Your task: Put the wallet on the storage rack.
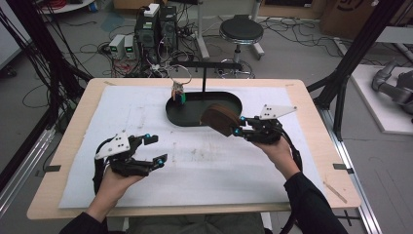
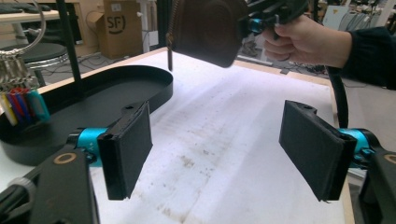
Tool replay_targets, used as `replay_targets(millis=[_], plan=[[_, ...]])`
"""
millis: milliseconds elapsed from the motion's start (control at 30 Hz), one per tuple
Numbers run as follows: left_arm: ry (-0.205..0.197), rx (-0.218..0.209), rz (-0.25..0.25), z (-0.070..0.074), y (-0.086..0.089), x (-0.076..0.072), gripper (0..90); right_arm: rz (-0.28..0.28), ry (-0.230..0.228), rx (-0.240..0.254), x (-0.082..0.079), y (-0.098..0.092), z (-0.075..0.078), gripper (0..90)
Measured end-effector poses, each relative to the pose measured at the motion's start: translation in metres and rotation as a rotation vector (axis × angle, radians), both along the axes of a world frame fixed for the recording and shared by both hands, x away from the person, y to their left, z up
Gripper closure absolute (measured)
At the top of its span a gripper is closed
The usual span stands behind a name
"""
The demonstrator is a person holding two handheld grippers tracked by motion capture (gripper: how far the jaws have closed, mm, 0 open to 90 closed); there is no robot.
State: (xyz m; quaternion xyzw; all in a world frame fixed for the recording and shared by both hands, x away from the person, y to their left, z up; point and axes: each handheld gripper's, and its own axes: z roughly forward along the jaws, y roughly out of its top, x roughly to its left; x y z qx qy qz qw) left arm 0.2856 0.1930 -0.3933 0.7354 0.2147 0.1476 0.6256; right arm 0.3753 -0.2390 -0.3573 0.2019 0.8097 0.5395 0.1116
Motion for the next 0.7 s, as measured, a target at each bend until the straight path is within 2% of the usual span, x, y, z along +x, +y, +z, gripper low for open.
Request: replay_targets(millis=[200,300,400,700], plan=[[0.002,-0.004,0.02,-0.006,0.007,-0.006,24.8,-0.029,-0.01,-0.045,0.017,0.007,0.006,67.4],[-0.003,0.008,0.027,-0.007,0.006,-0.006,24.8,-0.043,-0.019,-0.067,0.025,0.011,0.008,67.4],[-0.004,-0.009,0.017,-0.007,0.005,-0.006,24.8,-0.052,-0.02,-0.083,0.032,0.015,0.009,67.4],[-0.016,0.009,0.011,-0.008,0.001,-0.007,24.8,-0.08,-0.018,-0.119,0.051,0.023,0.007,67.4]])
